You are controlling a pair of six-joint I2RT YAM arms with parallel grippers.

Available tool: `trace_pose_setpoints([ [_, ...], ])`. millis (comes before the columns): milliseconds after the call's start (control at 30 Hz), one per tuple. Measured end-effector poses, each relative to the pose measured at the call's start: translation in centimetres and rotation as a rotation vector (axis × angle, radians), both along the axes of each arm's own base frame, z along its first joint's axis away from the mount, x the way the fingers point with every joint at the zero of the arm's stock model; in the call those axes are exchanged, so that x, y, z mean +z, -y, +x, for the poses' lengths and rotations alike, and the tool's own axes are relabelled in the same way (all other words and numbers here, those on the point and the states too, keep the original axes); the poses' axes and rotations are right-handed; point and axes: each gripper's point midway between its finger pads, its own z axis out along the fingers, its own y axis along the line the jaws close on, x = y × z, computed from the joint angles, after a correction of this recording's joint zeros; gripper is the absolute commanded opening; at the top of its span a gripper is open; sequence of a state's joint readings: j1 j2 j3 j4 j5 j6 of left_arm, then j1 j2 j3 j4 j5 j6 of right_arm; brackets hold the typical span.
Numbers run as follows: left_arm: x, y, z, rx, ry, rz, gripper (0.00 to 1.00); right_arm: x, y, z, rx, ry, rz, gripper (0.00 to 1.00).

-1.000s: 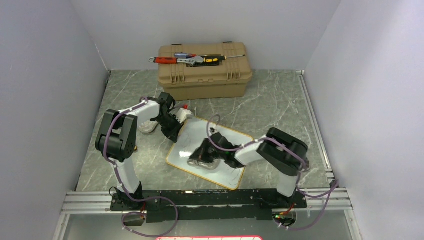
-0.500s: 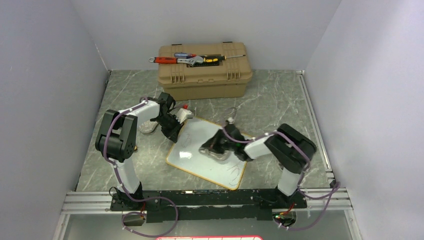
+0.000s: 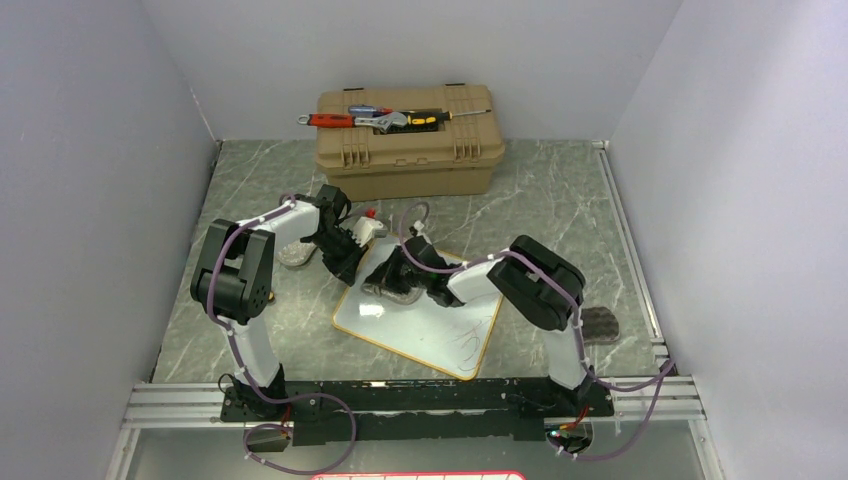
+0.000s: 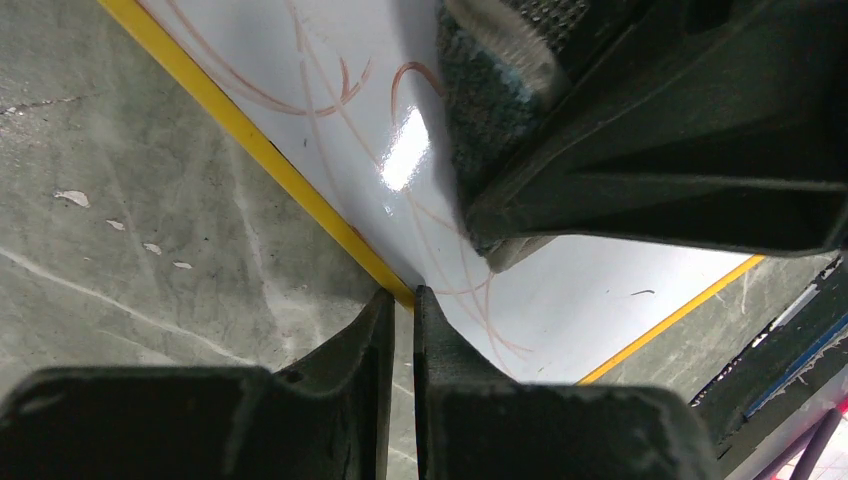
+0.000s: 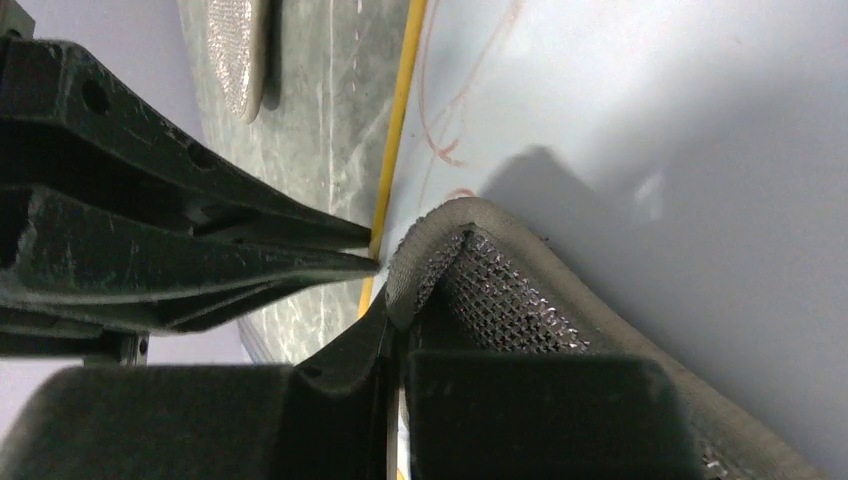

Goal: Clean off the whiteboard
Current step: Erase the whiteboard at the center of the board.

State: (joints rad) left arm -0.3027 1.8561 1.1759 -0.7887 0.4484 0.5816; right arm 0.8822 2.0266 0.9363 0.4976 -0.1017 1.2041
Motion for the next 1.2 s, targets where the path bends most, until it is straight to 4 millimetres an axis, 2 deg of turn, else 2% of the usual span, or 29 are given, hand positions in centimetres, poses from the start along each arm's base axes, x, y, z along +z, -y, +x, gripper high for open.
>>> trace_pose_setpoints([
  [100,0.0,0.0,0.0,-0.001,0.000,0.000,0.03,-0.2,1.7,-0.3,-0.018,-0.002,0.014,0.00],
  [267,0.0,0.0,0.0,-0.001,0.001,0.000,0.03,-0.5,10.7,-1.1,-0.143,-0.045,0.008,0.00],
  [333,0.0,0.0,0.0,-0.001,0.001,0.000,0.03,-0.4,12.3,-0.7,-0.179,-0.048,0.012,0.00],
  [433,0.0,0.0,0.0,-0.001,0.001,0.000,0.03,-0.3,10.7,-0.1,-0.155,-0.044,0.018,0.00],
  [500,0.0,0.0,0.0,-0.001,0.001,0.000,0.03,-0.2,7.5,0.8,-0.113,-0.031,0.024,0.00],
  [567,0.0,0.0,0.0,-0.001,0.001,0.000,0.03,0.5,3.1,1.3,-0.050,0.000,0.049,0.00],
  [600,0.0,0.0,0.0,-0.001,0.000,0.000,0.03,0.5,0.9,1.0,-0.014,0.009,0.054,0.00],
  [667,0.0,0.0,0.0,-0.001,0.000,0.000,0.03,0.2,-1.9,-0.4,0.048,0.013,0.053,0.00],
  [700,0.0,0.0,0.0,-0.001,0.000,0.000,0.03,0.0,-2.8,-1.4,0.074,0.013,0.054,0.00],
  [767,0.0,0.0,0.0,-0.001,0.000,0.000,0.03,0.0,-2.8,-3.2,0.096,0.006,0.061,0.00],
  [833,0.0,0.0,0.0,-0.001,0.000,0.000,0.03,-0.2,-0.8,-4.8,0.086,-0.021,0.067,0.00],
  [867,0.0,0.0,0.0,-0.001,0.000,0.000,0.03,-0.2,0.9,-5.9,0.076,-0.041,0.067,0.00],
  [1033,0.1,0.5,-0.5,-0.008,-0.018,-0.024,0.03,-0.2,12.2,-10.9,-0.072,-0.171,0.024,0.00],
  [1133,0.1,0.5,-0.6,-0.010,-0.021,-0.026,0.03,0.0,16.4,-13.1,-0.157,-0.204,-0.007,0.00],
  [1200,0.1,0.4,-0.7,-0.010,-0.024,-0.026,0.03,0.1,17.7,-13.7,-0.189,-0.208,-0.027,0.00],
])
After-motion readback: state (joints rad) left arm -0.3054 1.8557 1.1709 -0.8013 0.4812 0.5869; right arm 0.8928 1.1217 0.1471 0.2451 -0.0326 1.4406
